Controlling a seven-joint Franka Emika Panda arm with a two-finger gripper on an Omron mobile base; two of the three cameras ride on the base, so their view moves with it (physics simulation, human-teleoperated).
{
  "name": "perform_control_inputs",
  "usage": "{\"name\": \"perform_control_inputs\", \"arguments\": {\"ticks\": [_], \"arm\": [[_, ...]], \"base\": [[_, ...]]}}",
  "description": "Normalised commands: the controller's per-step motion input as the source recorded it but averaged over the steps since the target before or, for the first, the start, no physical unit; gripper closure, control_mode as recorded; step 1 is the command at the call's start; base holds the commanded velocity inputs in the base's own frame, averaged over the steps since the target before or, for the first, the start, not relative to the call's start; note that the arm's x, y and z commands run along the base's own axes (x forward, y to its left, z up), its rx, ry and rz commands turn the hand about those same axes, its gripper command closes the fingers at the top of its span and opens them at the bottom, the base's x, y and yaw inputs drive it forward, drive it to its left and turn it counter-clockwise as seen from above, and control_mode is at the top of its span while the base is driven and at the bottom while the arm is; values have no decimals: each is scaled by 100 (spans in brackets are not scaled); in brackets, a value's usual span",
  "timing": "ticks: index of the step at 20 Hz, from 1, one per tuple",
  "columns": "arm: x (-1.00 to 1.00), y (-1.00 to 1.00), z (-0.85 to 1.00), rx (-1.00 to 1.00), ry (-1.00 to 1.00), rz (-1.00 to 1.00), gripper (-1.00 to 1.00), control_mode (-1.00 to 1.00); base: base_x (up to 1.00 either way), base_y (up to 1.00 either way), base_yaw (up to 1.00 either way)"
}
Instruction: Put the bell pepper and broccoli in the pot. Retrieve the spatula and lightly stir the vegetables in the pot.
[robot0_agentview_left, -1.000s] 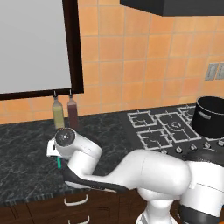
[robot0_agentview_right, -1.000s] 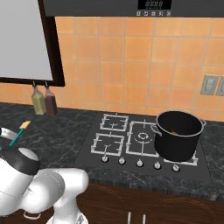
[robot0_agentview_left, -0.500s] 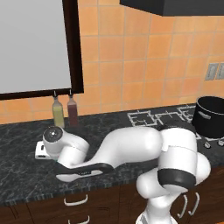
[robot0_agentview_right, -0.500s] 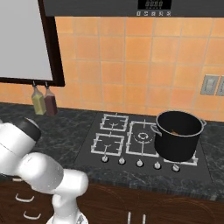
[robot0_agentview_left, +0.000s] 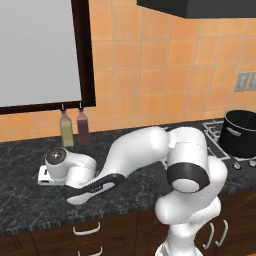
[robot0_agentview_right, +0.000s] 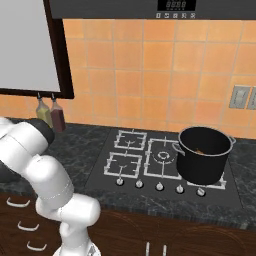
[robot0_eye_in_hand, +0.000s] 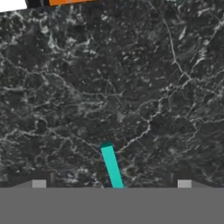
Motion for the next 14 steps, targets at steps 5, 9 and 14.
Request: {"name": "perform_control_inputs", "arguments": {"ticks": [5, 9, 14], "arm": [[2, 0, -37, 0, 0, 1, -100, -100], [22, 0, -23, 0, 0, 1, -100, -100], [29, 0, -19, 0, 0, 0, -100, -100]], "base": [[0, 0, 0], [0, 0, 0], [0, 0, 0]]}}
